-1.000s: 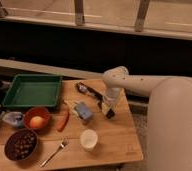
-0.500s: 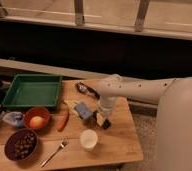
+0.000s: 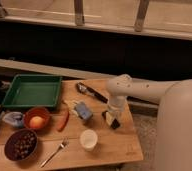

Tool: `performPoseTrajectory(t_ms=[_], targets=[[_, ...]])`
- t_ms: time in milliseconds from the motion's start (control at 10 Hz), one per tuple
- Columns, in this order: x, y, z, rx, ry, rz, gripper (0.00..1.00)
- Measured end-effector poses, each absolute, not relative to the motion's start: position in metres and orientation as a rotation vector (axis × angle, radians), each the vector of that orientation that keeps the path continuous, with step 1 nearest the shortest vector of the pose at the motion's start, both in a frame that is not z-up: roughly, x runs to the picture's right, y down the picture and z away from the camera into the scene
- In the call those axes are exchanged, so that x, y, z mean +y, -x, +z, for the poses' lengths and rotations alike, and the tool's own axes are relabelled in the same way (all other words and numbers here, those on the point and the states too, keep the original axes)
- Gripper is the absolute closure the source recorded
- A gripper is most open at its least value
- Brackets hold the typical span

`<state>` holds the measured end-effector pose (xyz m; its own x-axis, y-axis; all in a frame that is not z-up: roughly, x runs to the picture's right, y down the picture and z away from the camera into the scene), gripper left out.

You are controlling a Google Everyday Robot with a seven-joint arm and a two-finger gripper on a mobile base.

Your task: Wipe table surface with eraser

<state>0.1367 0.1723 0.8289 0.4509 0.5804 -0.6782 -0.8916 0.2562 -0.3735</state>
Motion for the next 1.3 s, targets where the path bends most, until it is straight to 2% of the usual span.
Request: performPoseTrajectory(t_ms=[200,500,1000,1300], targets=[[0.155,-0.150,0.843,0.458,0.800,1.088,1.00],[0.139,-0.120,0.853,0.419,0.801,1.059,1.00],[0.181,-0.070,0.820,0.369,0.834,0.930,1.00],[0.194,-0.100,0.811,0.417,0.818,0.967,1.00]])
